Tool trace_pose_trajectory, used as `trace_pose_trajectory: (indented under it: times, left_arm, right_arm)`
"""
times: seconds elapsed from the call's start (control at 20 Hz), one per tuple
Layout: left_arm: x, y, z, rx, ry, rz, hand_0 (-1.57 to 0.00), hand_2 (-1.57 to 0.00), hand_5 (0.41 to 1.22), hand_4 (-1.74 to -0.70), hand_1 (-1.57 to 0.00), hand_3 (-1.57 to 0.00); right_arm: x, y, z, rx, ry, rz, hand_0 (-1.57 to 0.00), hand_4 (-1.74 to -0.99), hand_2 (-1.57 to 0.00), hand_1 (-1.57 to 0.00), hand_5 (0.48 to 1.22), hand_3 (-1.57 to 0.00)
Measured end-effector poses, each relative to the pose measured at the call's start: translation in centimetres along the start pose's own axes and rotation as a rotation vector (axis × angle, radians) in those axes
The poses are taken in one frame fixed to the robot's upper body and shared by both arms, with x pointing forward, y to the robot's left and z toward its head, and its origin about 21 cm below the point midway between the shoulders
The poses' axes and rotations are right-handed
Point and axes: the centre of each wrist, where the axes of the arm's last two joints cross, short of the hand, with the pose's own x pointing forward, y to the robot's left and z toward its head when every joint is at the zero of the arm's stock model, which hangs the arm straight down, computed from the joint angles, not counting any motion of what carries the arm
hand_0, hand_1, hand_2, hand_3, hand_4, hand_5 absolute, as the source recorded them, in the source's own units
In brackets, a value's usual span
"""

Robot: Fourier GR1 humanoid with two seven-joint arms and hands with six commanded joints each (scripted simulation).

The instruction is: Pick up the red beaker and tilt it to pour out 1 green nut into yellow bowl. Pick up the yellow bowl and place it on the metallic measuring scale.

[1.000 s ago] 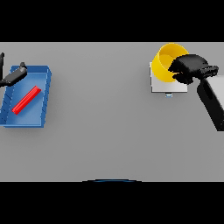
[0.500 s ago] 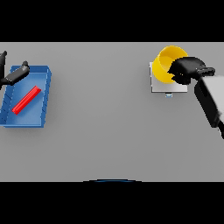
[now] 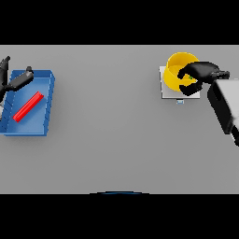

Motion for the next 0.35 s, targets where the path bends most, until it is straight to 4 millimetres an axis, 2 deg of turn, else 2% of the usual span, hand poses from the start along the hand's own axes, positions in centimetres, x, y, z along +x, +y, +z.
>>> trace_pose_trajectory:
  times: [0.15, 0.35]
  left_arm:
    - [0.03, -0.20, 0.15, 0.004, 0.001, 0.005, 0.00, 0.00, 0.736, -0.81, 0.00, 0.00]
    - [0.09, 0.00, 0.03, 0.004, 0.007, 0.010, 0.00, 0.00, 0.734, -0.82, 0.00, 0.00]
  right_arm:
    - [0.08, 0.33, -0.15, 0.017, -0.021, 0.023, -0.13, -1.346, -0.24, -0.12, 0.746, -0.44]
    - [0.13, -0.03, -0.27, 0.043, -0.025, 0.035, -0.05, -1.308, -0.12, -0.05, 0.733, -0.35]
